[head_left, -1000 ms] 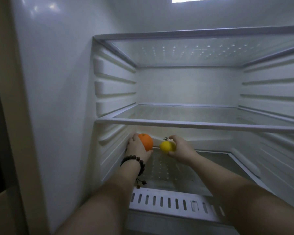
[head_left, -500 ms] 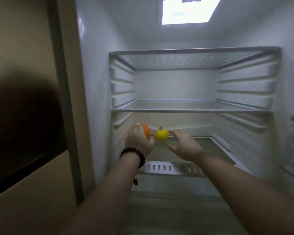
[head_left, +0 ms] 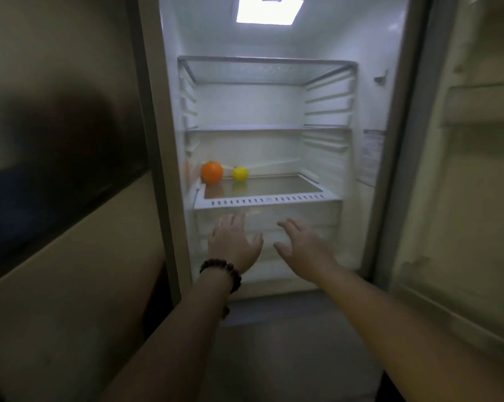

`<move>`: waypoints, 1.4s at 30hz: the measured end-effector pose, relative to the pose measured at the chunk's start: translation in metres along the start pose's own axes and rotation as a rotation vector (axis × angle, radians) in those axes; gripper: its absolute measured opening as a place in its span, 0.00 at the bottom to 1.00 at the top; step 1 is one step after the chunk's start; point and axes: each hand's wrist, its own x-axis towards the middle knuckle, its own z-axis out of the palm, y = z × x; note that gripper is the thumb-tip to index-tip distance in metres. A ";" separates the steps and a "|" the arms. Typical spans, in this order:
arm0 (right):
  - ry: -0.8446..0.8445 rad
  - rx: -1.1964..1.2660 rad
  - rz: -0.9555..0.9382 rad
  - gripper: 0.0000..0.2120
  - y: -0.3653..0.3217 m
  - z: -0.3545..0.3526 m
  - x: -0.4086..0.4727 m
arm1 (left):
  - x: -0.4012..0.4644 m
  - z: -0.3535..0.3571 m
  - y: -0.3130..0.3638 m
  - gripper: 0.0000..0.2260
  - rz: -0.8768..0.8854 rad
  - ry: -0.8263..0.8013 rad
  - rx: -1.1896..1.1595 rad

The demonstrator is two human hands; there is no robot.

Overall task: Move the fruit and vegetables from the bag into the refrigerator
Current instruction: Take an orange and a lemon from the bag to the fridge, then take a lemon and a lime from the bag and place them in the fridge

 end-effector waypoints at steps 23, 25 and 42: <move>0.236 -0.215 0.605 0.23 0.062 -0.130 -0.466 | -0.361 0.060 0.219 0.31 0.522 -0.561 -0.124; 0.253 -0.278 0.692 0.23 0.060 -0.155 -0.522 | -0.402 0.058 0.254 0.31 0.584 -0.595 -0.150; 0.636 -0.547 1.640 0.22 -0.086 -0.303 -1.021 | -0.840 -0.050 0.502 0.30 1.320 -1.054 -0.542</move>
